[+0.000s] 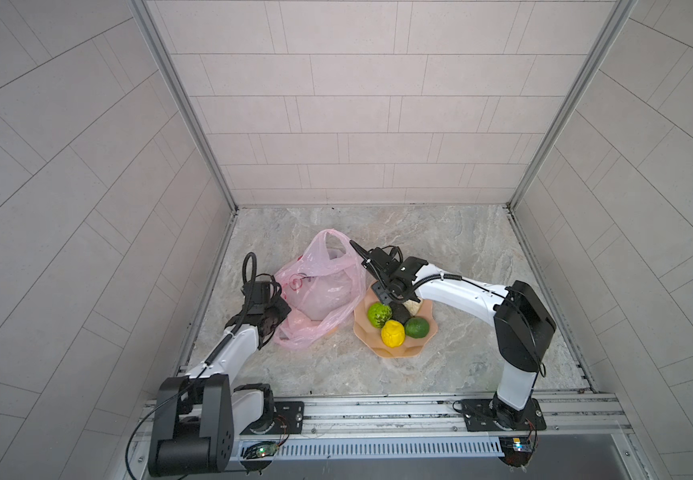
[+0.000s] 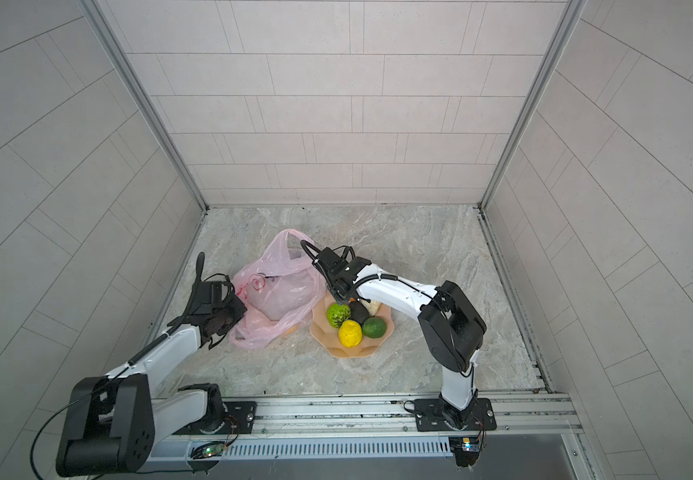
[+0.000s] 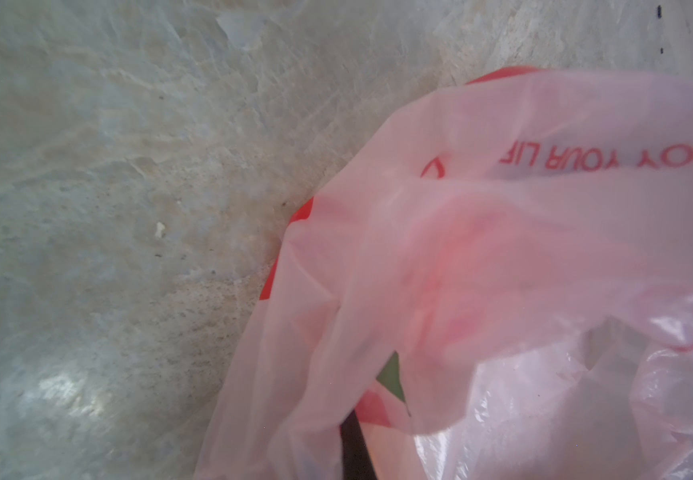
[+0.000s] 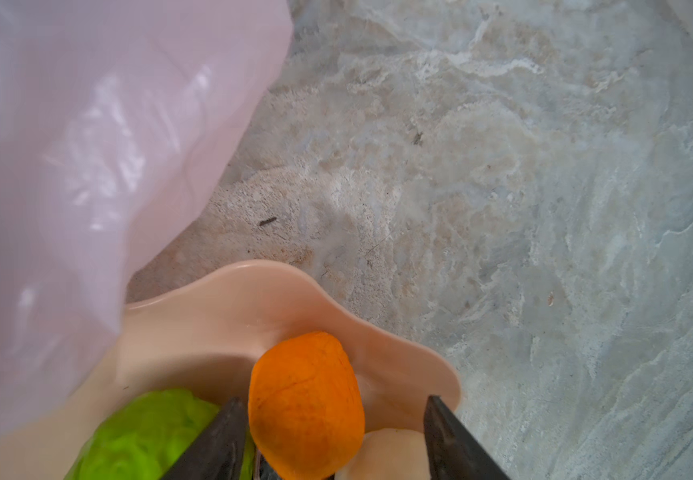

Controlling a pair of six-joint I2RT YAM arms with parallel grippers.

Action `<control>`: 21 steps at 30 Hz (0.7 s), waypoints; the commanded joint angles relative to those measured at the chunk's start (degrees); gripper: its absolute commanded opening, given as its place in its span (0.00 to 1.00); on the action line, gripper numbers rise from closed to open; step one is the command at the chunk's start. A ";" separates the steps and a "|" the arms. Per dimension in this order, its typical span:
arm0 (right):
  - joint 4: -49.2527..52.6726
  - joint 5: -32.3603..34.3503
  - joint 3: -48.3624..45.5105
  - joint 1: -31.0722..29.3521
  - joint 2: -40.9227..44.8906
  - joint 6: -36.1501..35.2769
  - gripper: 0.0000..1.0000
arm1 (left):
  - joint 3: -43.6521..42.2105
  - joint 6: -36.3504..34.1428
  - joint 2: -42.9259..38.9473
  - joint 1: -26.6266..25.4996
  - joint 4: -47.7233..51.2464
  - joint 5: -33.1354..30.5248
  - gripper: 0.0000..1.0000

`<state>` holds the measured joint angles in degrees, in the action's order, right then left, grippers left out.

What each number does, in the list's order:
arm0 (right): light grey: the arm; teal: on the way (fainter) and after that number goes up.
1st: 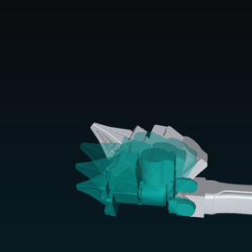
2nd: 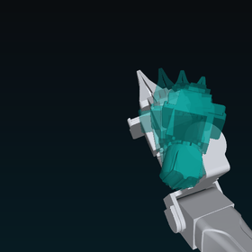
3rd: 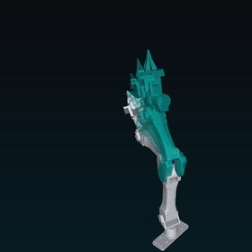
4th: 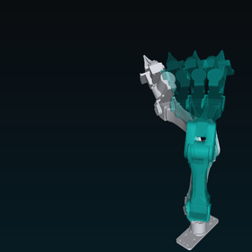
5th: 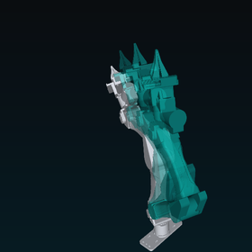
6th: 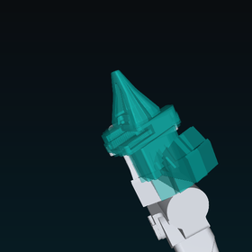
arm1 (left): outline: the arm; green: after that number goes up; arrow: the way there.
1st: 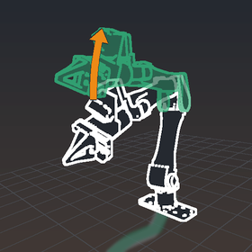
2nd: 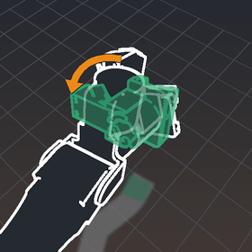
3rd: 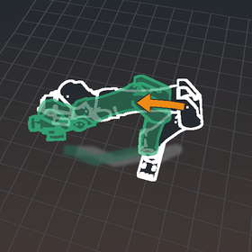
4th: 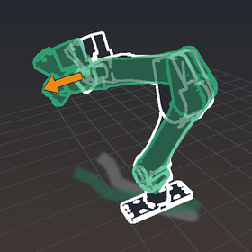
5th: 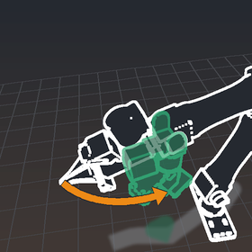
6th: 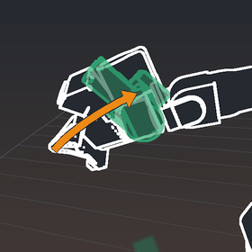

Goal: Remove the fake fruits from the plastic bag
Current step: 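Lower the orange tangerine into the bowl and open the right gripper, then move the right gripper back over the bag mouth above the banana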

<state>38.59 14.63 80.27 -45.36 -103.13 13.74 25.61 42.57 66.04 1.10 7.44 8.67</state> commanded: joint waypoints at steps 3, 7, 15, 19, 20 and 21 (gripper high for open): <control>1.46 -0.62 0.92 -1.08 6.88 -0.81 0.67 | 5.94 -0.73 1.29 -3.67 3.59 -6.07 0.00; -1.17 -5.33 2.94 -1.98 6.85 -1.42 0.67 | 10.47 -0.25 4.66 -5.00 3.07 -9.31 0.00; -2.85 -7.71 16.14 -4.31 -5.48 -1.31 0.65 | 28.55 -0.73 18.82 -4.88 8.65 -9.89 0.02; -1.44 -8.26 23.65 -5.59 -11.72 -2.10 0.64 | 32.72 0.52 20.51 -4.88 16.69 -13.23 0.23; -1.24 -8.37 25.33 -5.98 -13.30 -2.42 0.64 | 32.29 1.45 19.89 -4.88 18.45 -15.27 0.33; -1.03 -8.50 26.92 -6.13 -14.93 -2.66 0.64 | 31.61 2.13 19.05 -4.89 19.51 -16.79 0.42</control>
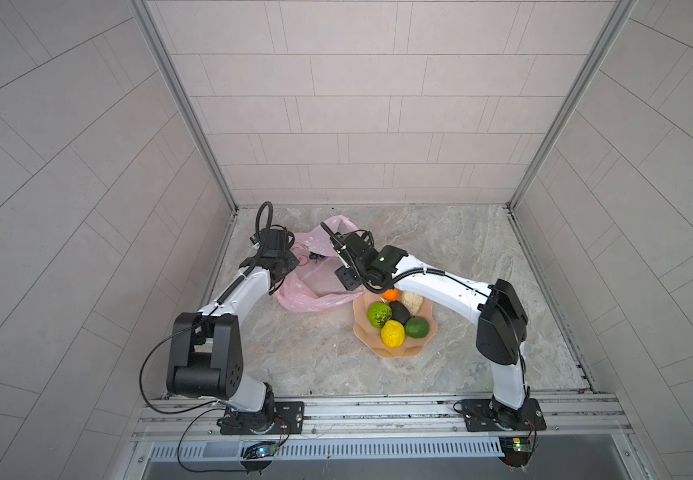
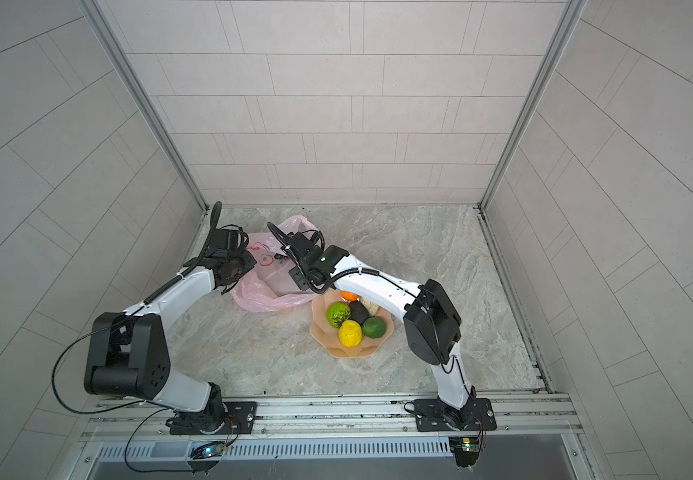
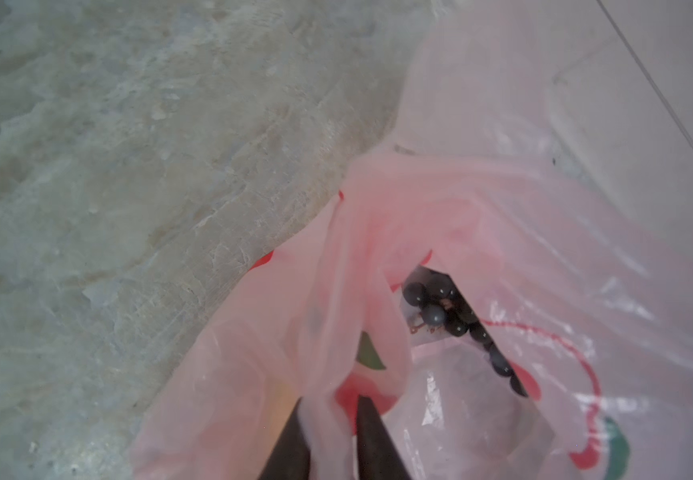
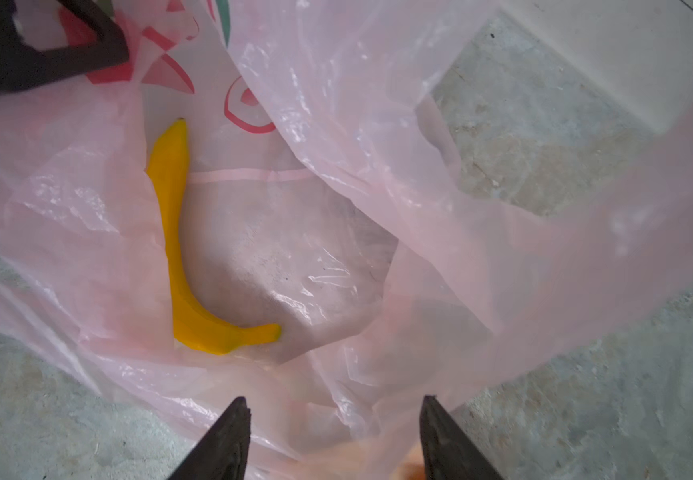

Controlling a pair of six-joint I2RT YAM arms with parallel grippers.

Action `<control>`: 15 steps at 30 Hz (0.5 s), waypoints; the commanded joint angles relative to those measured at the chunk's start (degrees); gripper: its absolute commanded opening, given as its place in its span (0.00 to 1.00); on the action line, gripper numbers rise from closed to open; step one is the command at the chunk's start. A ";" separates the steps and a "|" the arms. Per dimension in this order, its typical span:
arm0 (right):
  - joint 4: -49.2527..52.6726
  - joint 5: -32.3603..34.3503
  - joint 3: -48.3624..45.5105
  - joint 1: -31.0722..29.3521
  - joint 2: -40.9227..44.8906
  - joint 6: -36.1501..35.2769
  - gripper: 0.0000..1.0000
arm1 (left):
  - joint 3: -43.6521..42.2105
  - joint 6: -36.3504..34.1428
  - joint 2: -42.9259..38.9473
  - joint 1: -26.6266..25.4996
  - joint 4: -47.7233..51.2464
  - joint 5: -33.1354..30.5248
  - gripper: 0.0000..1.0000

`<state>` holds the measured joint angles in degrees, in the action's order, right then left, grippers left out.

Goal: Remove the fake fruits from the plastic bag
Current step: 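Move the right gripper back over the bag mouth above the banana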

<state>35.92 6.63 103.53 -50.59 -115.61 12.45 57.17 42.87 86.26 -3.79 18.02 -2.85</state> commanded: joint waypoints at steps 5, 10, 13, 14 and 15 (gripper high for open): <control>3.84 -1.41 12.13 -1.00 -11.05 -2.87 0.63 | -3.03 4.48 -4.05 -0.10 11.46 -5.55 0.61; 5.27 -4.63 18.66 -1.03 -17.96 -6.74 0.65 | -8.08 7.71 -7.61 -0.34 11.54 -2.48 0.71; 5.80 -7.07 21.23 -1.01 -21.09 -7.86 0.66 | -9.78 7.93 -9.33 -0.36 11.16 0.35 0.75; 6.08 -8.02 21.85 -1.09 -21.85 -8.11 0.66 | -10.15 7.97 -9.71 -0.35 11.25 1.02 0.77; 6.09 -8.75 22.06 -1.33 -22.26 -8.27 0.66 | -10.64 7.93 -9.84 -0.35 11.09 1.59 0.78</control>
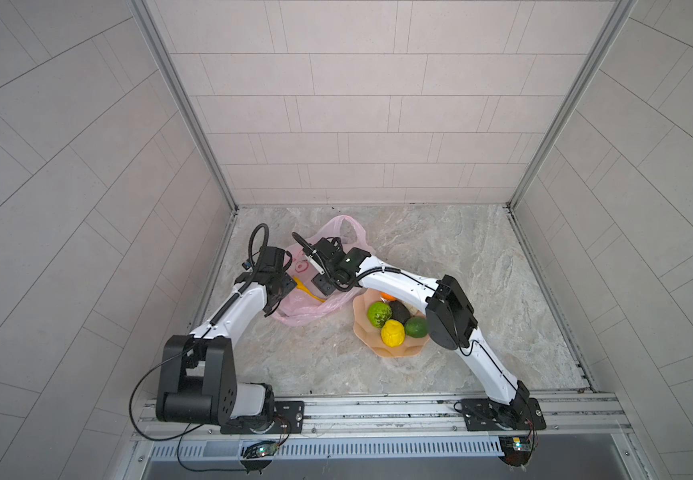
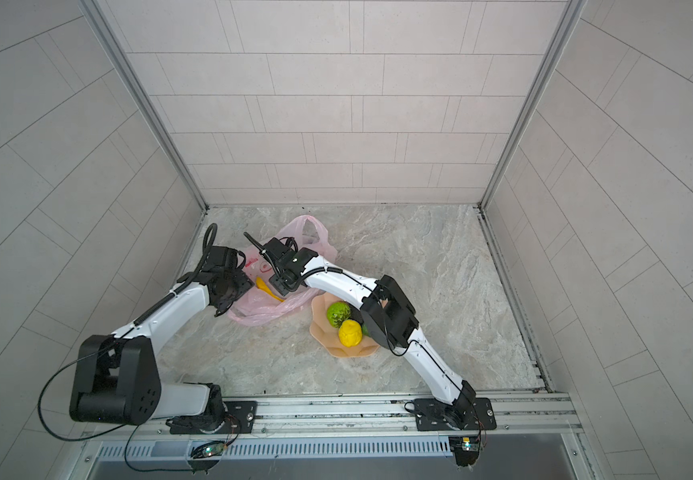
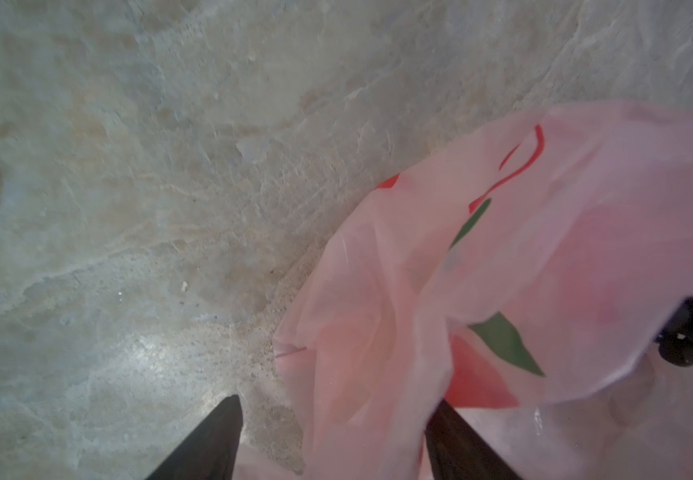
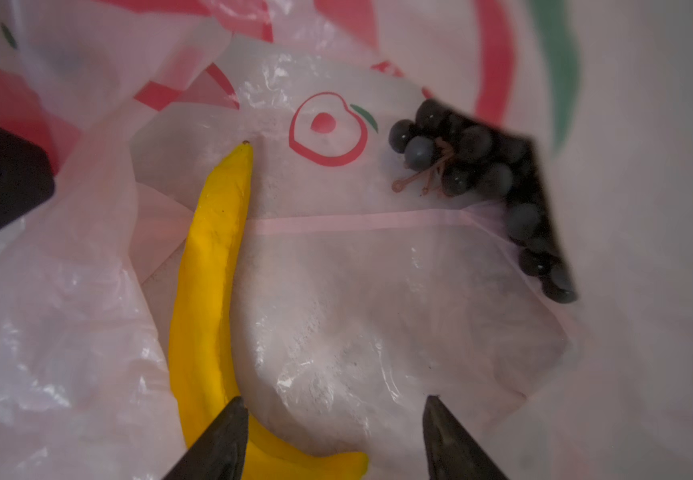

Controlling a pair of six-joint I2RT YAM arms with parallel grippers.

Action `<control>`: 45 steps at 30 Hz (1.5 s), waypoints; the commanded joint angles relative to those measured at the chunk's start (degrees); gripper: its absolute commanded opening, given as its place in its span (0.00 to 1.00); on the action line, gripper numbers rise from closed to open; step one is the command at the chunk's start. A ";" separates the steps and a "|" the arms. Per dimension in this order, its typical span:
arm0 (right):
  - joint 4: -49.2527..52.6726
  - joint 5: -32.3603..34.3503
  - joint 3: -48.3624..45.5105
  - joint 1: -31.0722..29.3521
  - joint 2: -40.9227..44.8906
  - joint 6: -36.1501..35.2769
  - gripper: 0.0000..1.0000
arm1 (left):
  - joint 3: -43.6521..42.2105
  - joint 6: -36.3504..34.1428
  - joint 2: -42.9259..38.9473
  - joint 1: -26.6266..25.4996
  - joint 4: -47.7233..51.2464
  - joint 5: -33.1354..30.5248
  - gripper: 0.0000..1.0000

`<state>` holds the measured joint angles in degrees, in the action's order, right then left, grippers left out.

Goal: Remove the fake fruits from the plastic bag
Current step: 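Move the right gripper back over the bag mouth above the banana, then reach the right gripper into the bag and grasp the yellow banana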

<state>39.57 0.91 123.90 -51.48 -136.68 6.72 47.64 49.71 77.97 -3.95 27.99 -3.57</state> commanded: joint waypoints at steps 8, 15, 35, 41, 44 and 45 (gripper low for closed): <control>0.48 -6.66 -0.53 -3.88 -1.05 -4.97 0.73 | -5.17 0.68 -1.13 -0.10 -5.13 7.14 0.82; 2.18 -5.07 2.58 -4.35 -4.39 -4.61 0.72 | -6.54 -0.20 -0.55 0.23 -7.24 7.92 0.77; 0.43 -14.77 5.00 -1.50 -4.07 -0.17 0.67 | -9.62 -1.81 2.94 2.48 -10.57 8.68 0.49; -1.03 -15.81 6.63 -0.03 -5.63 1.85 0.66 | -10.02 -2.08 3.35 3.05 -11.24 9.05 0.50; -0.11 -13.69 8.99 0.14 -7.66 2.50 0.65 | -10.03 -2.16 3.31 3.11 -11.46 9.10 0.49; 0.56 -12.65 10.07 0.15 -8.40 2.68 0.64 | -10.04 -2.16 3.29 3.14 -11.48 9.11 0.49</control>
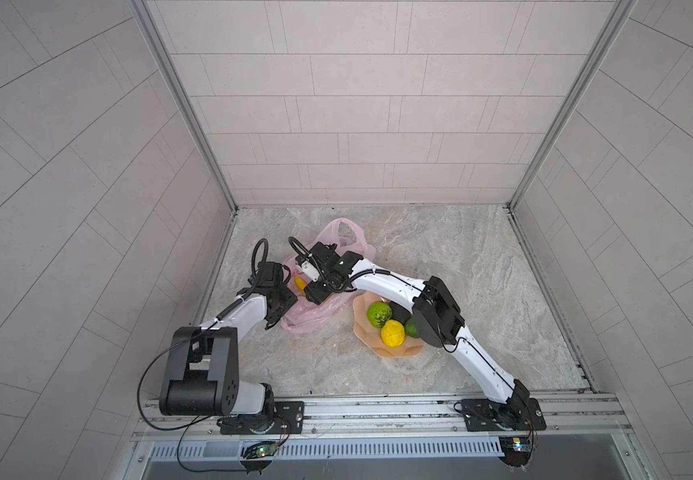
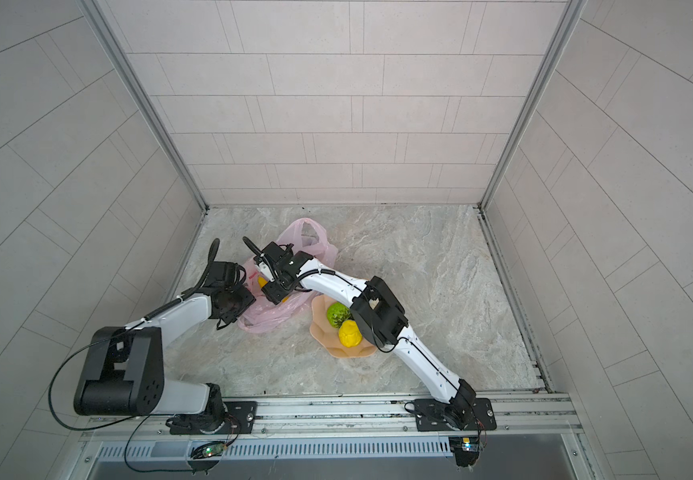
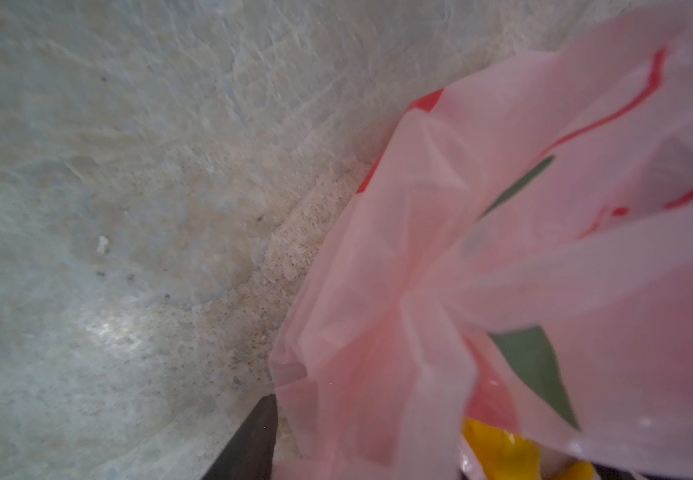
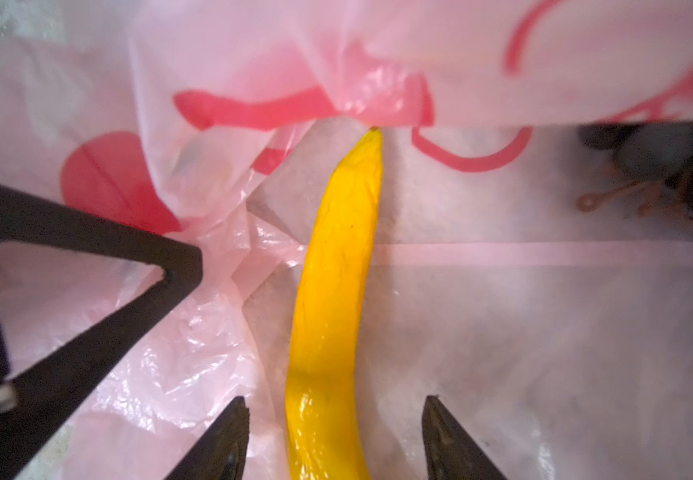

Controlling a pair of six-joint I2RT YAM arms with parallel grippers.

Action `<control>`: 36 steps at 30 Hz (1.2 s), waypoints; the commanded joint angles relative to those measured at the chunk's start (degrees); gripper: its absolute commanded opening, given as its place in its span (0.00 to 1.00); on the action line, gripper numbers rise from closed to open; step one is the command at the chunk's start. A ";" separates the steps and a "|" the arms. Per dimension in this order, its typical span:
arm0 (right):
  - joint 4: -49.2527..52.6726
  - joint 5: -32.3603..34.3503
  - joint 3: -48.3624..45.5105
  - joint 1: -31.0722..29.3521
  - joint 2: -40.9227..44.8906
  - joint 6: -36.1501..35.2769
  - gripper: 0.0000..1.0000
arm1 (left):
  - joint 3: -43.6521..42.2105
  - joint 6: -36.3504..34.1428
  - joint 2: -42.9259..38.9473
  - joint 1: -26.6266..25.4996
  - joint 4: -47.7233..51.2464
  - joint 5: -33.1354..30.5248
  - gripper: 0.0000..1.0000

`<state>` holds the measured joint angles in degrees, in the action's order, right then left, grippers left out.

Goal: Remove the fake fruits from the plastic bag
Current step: 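Reach the right gripper into the bag and grasp the yellow banana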

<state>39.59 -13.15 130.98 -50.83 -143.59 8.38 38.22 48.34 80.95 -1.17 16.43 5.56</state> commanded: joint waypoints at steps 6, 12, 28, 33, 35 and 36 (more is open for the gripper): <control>2.43 3.81 6.22 -0.48 -4.51 0.83 0.61 | -0.81 -0.88 0.41 0.46 -0.25 0.05 0.50; 3.47 3.88 7.37 -0.86 -5.98 0.14 0.61 | -0.69 -1.65 0.45 0.49 -1.35 1.12 0.50; 8.19 7.42 12.12 -1.20 -5.18 -1.61 0.30 | -0.80 -3.34 0.70 0.55 -1.46 -0.73 0.51; 8.10 7.31 12.13 -1.13 -4.23 -1.70 0.25 | -0.89 -3.51 0.35 0.54 -1.31 -1.12 0.51; 7.80 7.25 12.18 -1.12 -4.57 -1.66 0.24 | -0.92 -3.60 0.27 0.55 -1.31 -1.08 0.51; 7.68 6.96 12.13 -1.12 -4.92 -1.78 0.25 | -0.90 -3.60 0.29 0.55 -1.31 -1.08 0.51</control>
<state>46.17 -6.87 142.28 -51.72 -151.09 7.51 37.91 45.54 81.10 -0.99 14.79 5.72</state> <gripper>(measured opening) 0.250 0.508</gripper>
